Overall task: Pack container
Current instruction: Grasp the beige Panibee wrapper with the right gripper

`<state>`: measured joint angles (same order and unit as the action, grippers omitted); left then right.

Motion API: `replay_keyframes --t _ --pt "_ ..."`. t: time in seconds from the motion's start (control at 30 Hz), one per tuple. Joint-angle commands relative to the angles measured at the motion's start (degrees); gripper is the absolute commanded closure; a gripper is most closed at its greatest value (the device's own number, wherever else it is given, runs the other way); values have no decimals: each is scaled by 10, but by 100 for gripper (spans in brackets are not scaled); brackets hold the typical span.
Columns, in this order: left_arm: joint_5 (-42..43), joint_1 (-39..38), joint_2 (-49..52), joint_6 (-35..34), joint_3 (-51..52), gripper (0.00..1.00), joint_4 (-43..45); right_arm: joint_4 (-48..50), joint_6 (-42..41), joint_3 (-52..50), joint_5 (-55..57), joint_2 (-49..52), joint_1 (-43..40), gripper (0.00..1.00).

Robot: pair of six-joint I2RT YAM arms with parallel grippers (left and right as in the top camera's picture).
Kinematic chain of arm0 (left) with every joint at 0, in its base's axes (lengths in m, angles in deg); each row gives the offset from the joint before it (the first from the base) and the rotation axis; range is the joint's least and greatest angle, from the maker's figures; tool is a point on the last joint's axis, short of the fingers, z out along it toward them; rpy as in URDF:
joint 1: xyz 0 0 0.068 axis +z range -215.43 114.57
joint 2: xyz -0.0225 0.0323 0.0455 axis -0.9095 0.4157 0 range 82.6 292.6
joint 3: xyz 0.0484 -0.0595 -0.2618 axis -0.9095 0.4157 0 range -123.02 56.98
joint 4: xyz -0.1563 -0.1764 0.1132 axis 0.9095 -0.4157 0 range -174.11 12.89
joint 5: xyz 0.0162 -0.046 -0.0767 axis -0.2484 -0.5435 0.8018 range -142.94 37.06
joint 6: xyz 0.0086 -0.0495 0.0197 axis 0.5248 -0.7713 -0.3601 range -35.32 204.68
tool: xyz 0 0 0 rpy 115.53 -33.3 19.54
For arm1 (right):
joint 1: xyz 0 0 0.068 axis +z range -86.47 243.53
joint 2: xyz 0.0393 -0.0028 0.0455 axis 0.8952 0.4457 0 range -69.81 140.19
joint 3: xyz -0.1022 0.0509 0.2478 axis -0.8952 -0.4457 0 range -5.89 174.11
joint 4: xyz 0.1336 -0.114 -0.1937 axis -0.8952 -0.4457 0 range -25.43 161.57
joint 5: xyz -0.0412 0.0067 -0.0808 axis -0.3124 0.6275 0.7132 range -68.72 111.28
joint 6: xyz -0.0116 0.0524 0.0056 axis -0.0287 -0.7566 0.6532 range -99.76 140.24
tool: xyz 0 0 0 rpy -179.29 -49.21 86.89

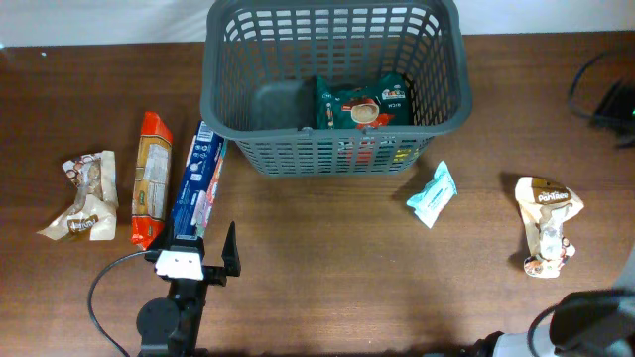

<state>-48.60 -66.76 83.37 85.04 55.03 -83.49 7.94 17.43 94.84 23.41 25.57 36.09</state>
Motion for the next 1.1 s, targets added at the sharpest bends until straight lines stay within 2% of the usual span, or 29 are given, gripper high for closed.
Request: replay_keyframes --t 0.0,0.17,0.33,0.73,0.8,0.87,0.9,0.93,1.07 --pt "4 0 -5 -2 4 1 1 12 8 -112 20 10 -4 32" --pt "4 0 -5 -2 4 1 1 31 68 -234 91 25 -5 27" --pt "4 0 -5 -2 4 1 1 79 87 -323 123 28 -19 23" --pt "4 0 -5 -2 4 1 1 196 85 -421 102 64 -26 24" --pt "4 0 -5 -2 4 1 1 203 83 -421 94 77 -26 33" --pt "4 0 -5 -2 4 1 1 211 83 -421 85 85 -26 58" --pt "4 0 -5 -2 4 1 1 217 83 -421 83 89 -26 80" --pt "4 0 -5 -2 4 1 1 222 79 -421 79 89 -26 94" --pt "4 0 -5 -2 4 1 1 216 63 -397 49 85 -26 96"
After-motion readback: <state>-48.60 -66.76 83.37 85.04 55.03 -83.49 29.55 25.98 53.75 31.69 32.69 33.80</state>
